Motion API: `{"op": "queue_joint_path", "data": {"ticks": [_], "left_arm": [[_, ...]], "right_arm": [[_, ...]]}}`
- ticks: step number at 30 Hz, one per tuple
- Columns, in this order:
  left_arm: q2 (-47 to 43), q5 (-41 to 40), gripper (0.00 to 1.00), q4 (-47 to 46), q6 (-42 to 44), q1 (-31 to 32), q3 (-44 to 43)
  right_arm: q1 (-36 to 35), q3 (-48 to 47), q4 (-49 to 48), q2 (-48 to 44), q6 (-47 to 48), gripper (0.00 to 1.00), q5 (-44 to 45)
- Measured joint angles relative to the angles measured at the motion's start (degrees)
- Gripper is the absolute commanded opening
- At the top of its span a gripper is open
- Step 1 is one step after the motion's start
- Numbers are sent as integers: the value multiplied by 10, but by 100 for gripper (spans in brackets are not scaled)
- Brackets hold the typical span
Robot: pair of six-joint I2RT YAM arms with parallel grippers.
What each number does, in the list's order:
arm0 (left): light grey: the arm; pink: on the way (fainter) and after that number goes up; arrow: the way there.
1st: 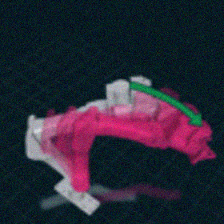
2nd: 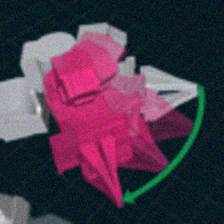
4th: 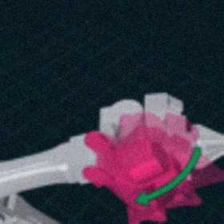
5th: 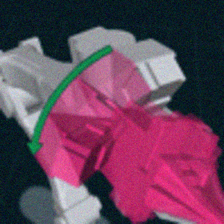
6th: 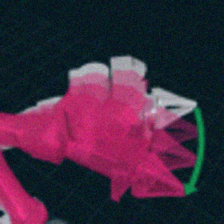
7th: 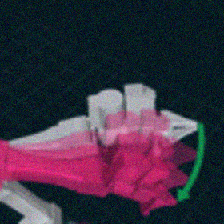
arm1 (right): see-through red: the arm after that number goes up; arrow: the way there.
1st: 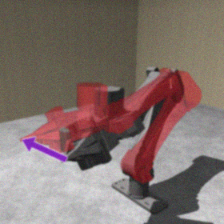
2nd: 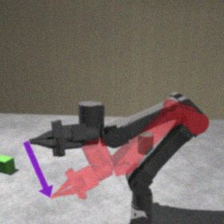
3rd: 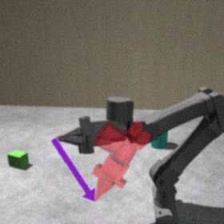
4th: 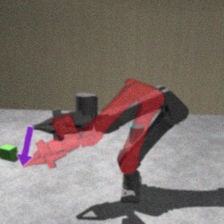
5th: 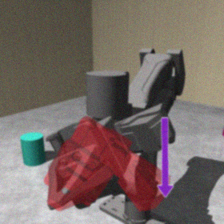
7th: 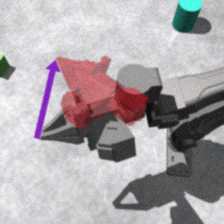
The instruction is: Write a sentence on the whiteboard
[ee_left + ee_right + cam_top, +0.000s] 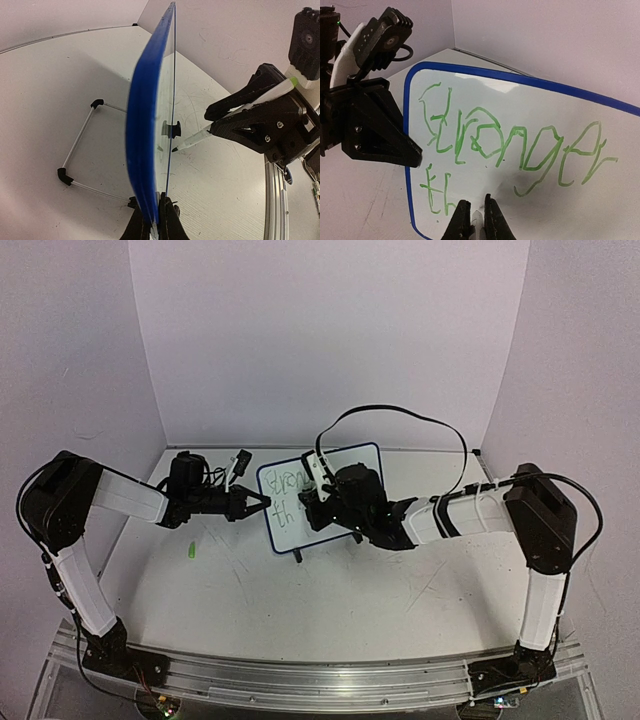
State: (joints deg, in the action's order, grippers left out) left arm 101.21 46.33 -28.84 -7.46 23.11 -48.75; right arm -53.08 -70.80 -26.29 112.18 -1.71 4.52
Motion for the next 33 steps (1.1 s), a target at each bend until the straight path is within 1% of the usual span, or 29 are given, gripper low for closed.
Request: {"op": "queue_joint_path", "data": {"ticks": [7, 18, 33], "left_arm": [[0, -2, 0, 0, 0, 0, 0], [0, -5, 0, 3, -1, 0, 0], [0, -4, 0, 3, 0, 1, 0]], "right_arm": [[0, -6, 3, 9, 0, 0, 14], [-8, -28, 5, 22, 1, 0, 12], [-12, -17, 7, 22, -12, 0, 11]]}}
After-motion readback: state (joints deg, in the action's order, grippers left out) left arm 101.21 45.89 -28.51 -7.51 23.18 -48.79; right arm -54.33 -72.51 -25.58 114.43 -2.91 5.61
